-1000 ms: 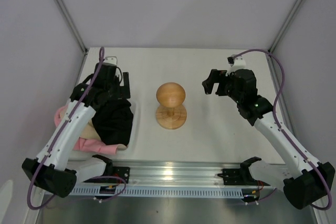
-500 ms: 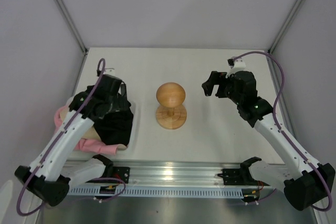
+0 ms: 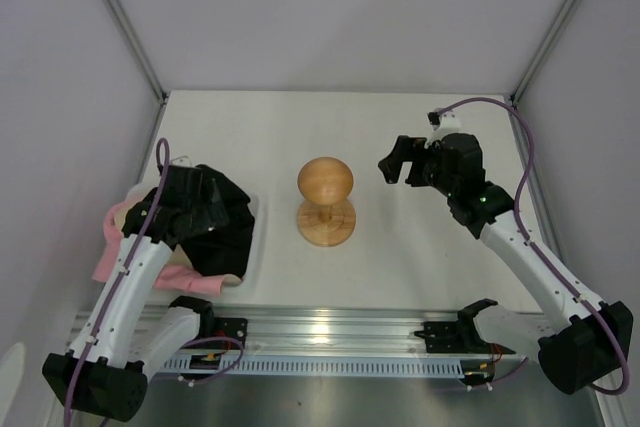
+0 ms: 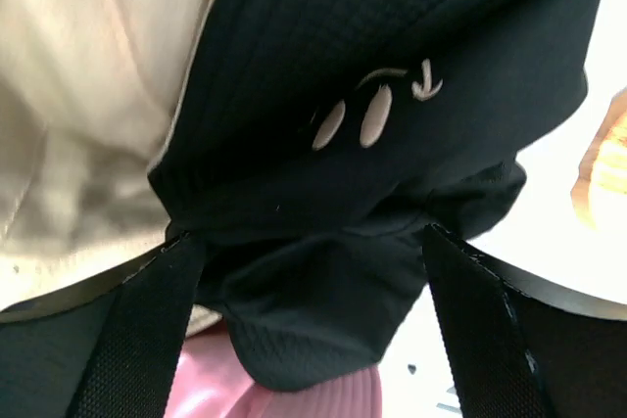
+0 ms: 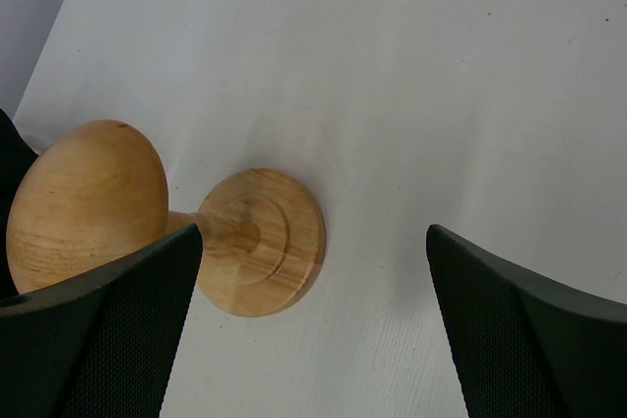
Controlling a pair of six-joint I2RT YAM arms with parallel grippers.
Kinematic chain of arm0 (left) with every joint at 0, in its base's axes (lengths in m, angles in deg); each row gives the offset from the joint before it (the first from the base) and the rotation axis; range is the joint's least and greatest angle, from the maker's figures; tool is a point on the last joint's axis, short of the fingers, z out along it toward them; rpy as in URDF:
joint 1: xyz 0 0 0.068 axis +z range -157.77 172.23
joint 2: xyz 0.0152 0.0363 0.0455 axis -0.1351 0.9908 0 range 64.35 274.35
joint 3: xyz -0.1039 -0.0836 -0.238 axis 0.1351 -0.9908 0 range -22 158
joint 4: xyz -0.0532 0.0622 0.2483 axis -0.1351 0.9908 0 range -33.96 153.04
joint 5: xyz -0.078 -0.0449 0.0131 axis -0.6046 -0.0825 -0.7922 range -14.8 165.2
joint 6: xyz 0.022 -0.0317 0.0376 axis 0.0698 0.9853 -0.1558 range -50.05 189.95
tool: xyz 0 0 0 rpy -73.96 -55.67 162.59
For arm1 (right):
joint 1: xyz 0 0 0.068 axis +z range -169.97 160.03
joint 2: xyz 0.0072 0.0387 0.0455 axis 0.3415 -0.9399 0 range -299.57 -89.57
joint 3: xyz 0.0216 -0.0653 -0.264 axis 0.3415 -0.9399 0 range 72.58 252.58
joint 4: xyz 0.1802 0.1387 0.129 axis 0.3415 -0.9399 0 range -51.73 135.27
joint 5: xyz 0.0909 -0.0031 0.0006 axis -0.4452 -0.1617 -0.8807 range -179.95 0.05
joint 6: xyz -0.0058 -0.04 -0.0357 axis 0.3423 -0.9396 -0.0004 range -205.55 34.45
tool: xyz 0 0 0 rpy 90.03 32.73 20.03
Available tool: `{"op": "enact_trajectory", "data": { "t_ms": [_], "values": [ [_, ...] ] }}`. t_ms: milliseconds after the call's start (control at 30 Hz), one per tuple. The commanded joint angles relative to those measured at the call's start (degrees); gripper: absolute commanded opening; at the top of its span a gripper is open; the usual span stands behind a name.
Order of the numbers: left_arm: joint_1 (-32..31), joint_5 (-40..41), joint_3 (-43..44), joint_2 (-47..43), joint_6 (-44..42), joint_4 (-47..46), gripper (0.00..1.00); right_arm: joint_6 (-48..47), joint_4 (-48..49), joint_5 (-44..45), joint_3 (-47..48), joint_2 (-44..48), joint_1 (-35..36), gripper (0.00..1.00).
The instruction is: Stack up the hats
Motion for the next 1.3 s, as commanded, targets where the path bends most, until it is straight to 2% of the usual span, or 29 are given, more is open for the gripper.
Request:
{"op": "enact_trajectory", "data": {
  "t_ms": [0, 67, 100, 267, 367, 400, 533, 767, 933, 967, 1033, 1067, 1100, 1200, 1267],
  "values": [
    [1.4, -2.4, 0.9, 1.1, -4.2, -6.8, 0.93, 0.9, 2.8, -0.9, 1.6, -0.3, 0.2, 1.00],
    [1.4, -2.1, 1.1, 2.3, -5.7, -7.9, 0.80, 1.8, 3.3, -1.0, 1.5, -0.5, 0.2, 0.99],
    [1.4, -1.4, 1.5, 2.5, -6.1, -8.0, 0.66, 2.0, 3.4, -1.1, 1.6, -0.8, 0.2, 1.00],
    [1.4, 1.8, 0.8, 2.2, -8.1, -9.2, 0.45, 2.6, 2.8, -1.4, 2.2, -0.6, 0.4, 0.99],
    [1.4, 4.3, -0.3, 1.9, -9.6, -10.4, 0.19, 2.9, 2.8, -0.9, 2.4, -0.3, 0.3, 0.99],
    [1.4, 4.2, 0.0, 2.0, -9.6, -10.6, 0.01, 3.1, 2.9, -0.8, 2.5, -0.3, 0.4, 0.99],
    [1.4, 0.7, 2.3, 1.5, -10.5, -10.6, 0.01, 3.4, 1.9, -1.0, 4.0, -0.4, 0.4, 1.00],
    [1.4, -1.5, 12.9, -4.5, -12.9, -6.1, 0.01, 4.2, 2.0, -1.2, 4.3, 1.1, 0.6, 1.00],
    [1.4, -8.6, 18.1, -5.2, -12.9, -2.7, 0.01, 4.4, 2.3, -3.4, 4.7, 0.9, 0.6, 1.00],
    [1.4, -10.3, 21.6, -5.1, -12.8, -2.0, 0.01, 4.4, 2.5, -3.9, 4.8, 1.0, 0.6, 1.00],
    [1.3, -19.7, 24.8, -4.6, -13.0, -0.3, 0.01, 4.3, 3.3, -5.3, 4.9, 1.1, 0.6, 1.00],
    [1.3, -23.6, 29.6, -4.3, -13.0, -0.4, 0.00, 4.2, 3.5, -5.8, 5.2, 1.2, 0.6, 1.00],
    [0.9, -31.9, 31.3, -3.6, -13.2, -1.1, 0.01, 4.2, 4.6, -7.4, 5.3, 1.3, 0.7, 1.00],
    [-1.2, -44.2, 38.3, -0.6, -13.5, -3.0, 0.01, 5.2, 7.9, -11.1, 5.3, 2.0, 0.7, 1.00],
    [-4.9, -46.0, 43.1, 1.5, -13.9, -3.3, 0.01, 6.3, 9.3, -11.7, 5.4, 2.5, 0.7, 1.00]
  ]
}}
